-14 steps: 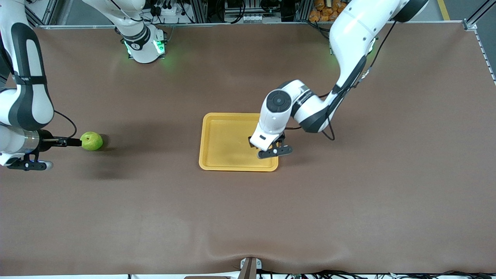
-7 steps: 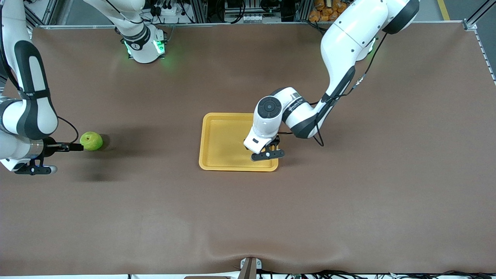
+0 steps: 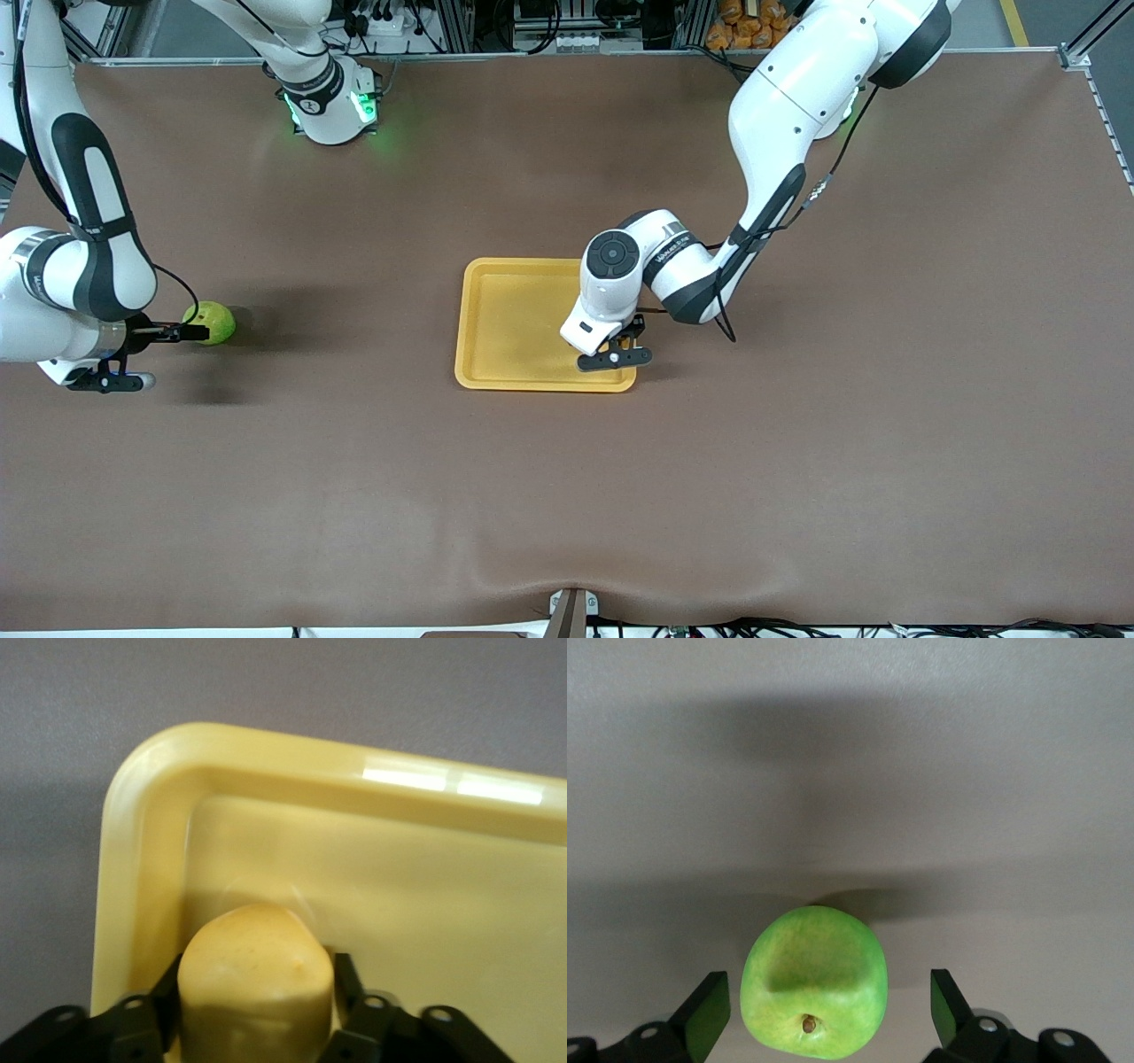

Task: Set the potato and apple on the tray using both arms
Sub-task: 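Carry the potato onto the tray with the left gripper and release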

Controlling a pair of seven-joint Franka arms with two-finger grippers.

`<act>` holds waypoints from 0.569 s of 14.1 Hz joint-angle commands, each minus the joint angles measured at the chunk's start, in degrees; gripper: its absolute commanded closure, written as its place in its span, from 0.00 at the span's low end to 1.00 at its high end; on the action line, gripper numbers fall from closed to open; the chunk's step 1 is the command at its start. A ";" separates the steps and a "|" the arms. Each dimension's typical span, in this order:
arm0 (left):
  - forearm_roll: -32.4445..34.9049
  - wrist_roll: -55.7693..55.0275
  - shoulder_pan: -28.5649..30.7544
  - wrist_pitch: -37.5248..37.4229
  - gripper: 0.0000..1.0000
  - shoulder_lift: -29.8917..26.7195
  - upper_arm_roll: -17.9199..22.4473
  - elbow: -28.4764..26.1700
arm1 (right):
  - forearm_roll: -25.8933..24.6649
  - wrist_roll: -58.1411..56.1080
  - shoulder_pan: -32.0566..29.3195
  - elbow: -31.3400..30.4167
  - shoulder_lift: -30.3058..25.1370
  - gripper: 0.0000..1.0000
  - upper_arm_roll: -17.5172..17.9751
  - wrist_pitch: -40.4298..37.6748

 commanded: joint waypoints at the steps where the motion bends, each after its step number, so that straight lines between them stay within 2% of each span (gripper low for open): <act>1: 1.42 -3.59 -0.24 -2.00 0.00 -1.86 0.16 1.03 | 0.96 -0.45 -1.68 -2.53 -1.13 0.00 1.17 1.17; 5: 0.98 -4.22 1.60 -8.05 0.00 -10.02 0.07 1.47 | 1.23 -0.45 -1.86 -6.14 -1.30 0.00 1.26 4.77; 7: 1.24 -3.43 6.15 -10.79 0.00 -14.33 0.07 1.21 | 1.92 -0.62 -2.12 -6.32 -1.22 0.00 1.26 4.95; 8: 1.33 -2.99 9.31 -11.32 0.00 -15.92 -0.01 1.21 | 2.02 -1.23 -2.12 -6.41 -1.21 0.23 1.26 4.86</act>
